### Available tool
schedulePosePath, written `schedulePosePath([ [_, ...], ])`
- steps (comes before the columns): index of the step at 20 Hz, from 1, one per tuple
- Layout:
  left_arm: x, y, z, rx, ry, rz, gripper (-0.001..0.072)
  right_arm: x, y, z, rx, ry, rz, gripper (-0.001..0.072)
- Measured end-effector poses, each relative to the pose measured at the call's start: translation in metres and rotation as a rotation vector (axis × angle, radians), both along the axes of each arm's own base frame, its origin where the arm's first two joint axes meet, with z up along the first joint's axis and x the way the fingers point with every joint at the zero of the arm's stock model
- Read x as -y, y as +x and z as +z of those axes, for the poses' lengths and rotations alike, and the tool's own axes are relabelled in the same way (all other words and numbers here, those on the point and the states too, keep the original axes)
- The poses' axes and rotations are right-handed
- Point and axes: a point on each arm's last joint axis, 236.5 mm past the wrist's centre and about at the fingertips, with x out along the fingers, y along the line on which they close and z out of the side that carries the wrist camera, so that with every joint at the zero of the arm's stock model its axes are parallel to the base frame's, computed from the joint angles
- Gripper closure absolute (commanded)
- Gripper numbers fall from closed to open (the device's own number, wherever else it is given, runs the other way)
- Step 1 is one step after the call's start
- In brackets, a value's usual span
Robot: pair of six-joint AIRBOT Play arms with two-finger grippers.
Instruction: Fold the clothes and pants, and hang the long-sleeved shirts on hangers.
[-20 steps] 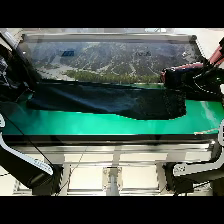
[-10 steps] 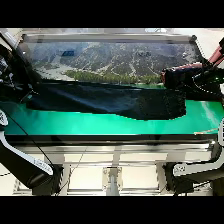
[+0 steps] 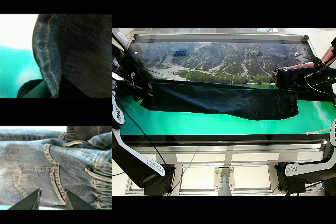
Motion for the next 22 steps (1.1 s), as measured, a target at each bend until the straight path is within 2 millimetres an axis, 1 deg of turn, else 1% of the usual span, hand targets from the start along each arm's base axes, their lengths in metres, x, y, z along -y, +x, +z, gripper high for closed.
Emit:
schedulePosePath([
  [1,0.000,-0.004,0.005,-0.010,0.003,-0.009,0.0686,0.000,0.000,0.000,0.000,0.000,0.000,0.0369],
  [3,-0.002,-0.008,0.023,-0.001,0.026,-0.020,0.0686,-0.001,-0.002,0.000,-0.008,0.004,0.004,0.0369],
  [4,-0.003,-0.010,0.035,0.007,0.042,-0.027,0.0686,-0.002,-0.004,0.000,-0.016,0.008,0.008,0.0369],
  [7,-0.002,-0.013,0.080,0.060,0.100,-0.049,0.0686,-0.006,-0.011,-0.001,-0.045,0.020,0.021,0.0369],
  [9,0.010,-0.013,0.112,0.099,0.129,-0.083,0.0686,-0.008,-0.016,-0.001,-0.064,0.028,0.031,0.0369],
  [10,0.020,-0.012,0.125,0.118,0.143,-0.106,0.0686,-0.009,-0.019,-0.001,-0.073,0.032,0.035,0.0369],
  [11,0.033,-0.010,0.138,0.139,0.151,-0.137,0.0686,-0.010,-0.020,-0.002,-0.080,0.036,0.038,0.0369],
  [13,0.072,-0.003,0.156,0.178,0.150,-0.217,0.0686,-0.012,-0.025,-0.002,-0.097,0.042,0.047,0.0370],
  [16,0.151,0.007,0.170,0.228,0.128,-0.367,0.0686,-0.014,-0.030,-0.002,-0.115,0.049,0.061,0.0370],
  [19,0.242,0.014,0.170,0.282,0.102,-0.510,0.0686,-0.015,-0.034,-0.002,-0.125,0.052,0.079,0.0370],
  [20,0.274,0.013,0.167,0.293,0.090,-0.556,0.0686,-0.015,-0.034,-0.002,-0.125,0.051,0.082,0.0370],
  [22,0.327,0.008,0.157,0.305,0.068,-0.624,0.0686,-0.016,-0.035,-0.002,-0.127,0.052,0.093,0.0370],
])
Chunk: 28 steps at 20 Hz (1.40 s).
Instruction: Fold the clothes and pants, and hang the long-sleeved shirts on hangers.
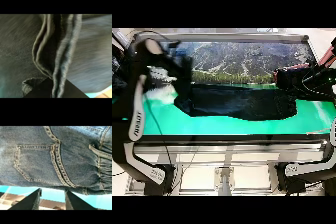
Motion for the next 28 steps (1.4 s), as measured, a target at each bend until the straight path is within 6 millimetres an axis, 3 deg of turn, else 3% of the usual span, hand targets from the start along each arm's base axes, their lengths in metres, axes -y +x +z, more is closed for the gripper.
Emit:
schedulePosePath([
  [3,0.061,-0.011,-0.029,-0.039,-0.010,-0.059,0.0671,-0.001,-0.002,0.000,-0.002,0.001,0.015,0.0370],
  [4,0.075,-0.016,-0.043,-0.067,-0.008,-0.068,0.0610,-0.001,-0.003,0.000,-0.004,0.002,0.018,0.0370],
  [7,0.108,-0.031,-0.074,-0.158,-0.042,-0.082,0.0606,-0.001,-0.003,0.000,-0.004,0.002,0.023,0.0370],
  [8,0.117,-0.036,-0.079,-0.187,-0.068,-0.084,0.0500,-0.001,-0.003,0.000,-0.005,0.002,0.025,0.0370],
  [10,0.130,-0.041,-0.083,-0.219,-0.119,-0.095,0.0040,-0.001,-0.004,0.000,-0.006,0.003,0.027,0.0370],
  [11,0.135,-0.043,-0.082,-0.232,-0.146,-0.101,0.0012,-0.002,-0.004,0.000,-0.008,0.004,0.028,0.0370],
  [16,0.148,-0.044,-0.057,-0.276,-0.340,-0.128,0.0013,-0.004,-0.009,0.000,-0.027,0.012,0.038,0.0370],
  [18,0.139,-0.036,-0.047,-0.266,-0.380,-0.114,0.0014,-0.005,-0.014,0.001,-0.044,0.019,0.047,0.0370],
  [20,0.115,-0.028,-0.041,-0.243,-0.347,-0.090,0.0014,-0.007,-0.017,0.005,-0.045,0.021,0.058,0.0390],
  [26,-0.031,-0.014,-0.059,-0.216,0.059,0.093,0.0010,-0.010,-0.026,0.034,0.045,-0.014,0.080,0.0398],
  [28,-0.061,-0.019,-0.066,-0.254,0.095,0.147,0.0004,-0.011,-0.029,0.044,0.080,-0.028,0.084,0.0398],
])
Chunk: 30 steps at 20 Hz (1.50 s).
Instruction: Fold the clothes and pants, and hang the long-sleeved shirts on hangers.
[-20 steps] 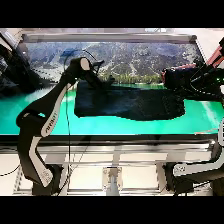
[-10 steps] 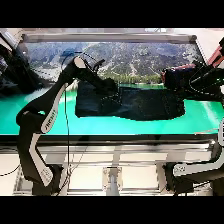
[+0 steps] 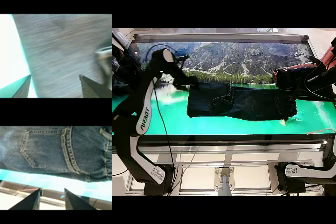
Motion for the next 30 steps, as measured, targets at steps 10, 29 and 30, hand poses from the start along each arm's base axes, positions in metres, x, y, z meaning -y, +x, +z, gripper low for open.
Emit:
schedulePosePath([
  [10,-0.040,-0.020,-0.056,-0.120,-0.144,0.163,0.0003,-0.004,-0.008,0.025,0.077,-0.024,0.015,0.0399],
  [29,-0.008,-0.022,-0.089,-0.178,-0.323,0.175,0.0686,-0.008,-0.007,0.029,0.091,-0.008,0.016,0.0400],
  [30,-0.020,-0.022,-0.078,-0.156,-0.298,0.173,0.0686,-0.009,-0.007,0.029,0.091,-0.005,0.016,0.0400],
])
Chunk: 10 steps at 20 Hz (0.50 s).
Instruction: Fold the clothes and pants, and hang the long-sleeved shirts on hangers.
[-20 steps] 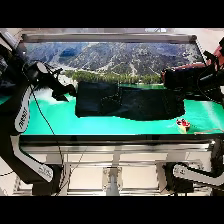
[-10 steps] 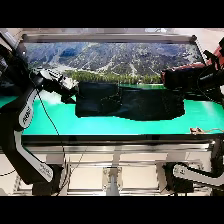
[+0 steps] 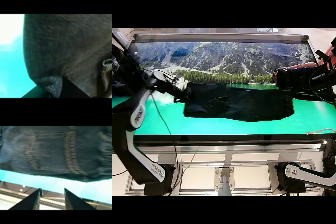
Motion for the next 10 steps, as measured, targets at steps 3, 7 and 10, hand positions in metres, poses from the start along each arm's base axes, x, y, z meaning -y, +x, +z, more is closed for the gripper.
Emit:
schedulePosePath([
  [3,-0.054,-0.009,0.049,0.059,0.118,0.007,0.0686,-0.004,0.001,0.002,0.007,0.017,0.004,0.0402],
  [7,-0.148,-0.036,0.136,0.143,0.429,0.040,0.0686,-0.018,0.003,0.004,0.014,0.036,0.033,0.0403],
  [10,-0.170,-0.039,0.213,0.302,0.553,0.088,0.0686,-0.036,0.007,0.005,0.029,0.039,0.075,0.0403],
])
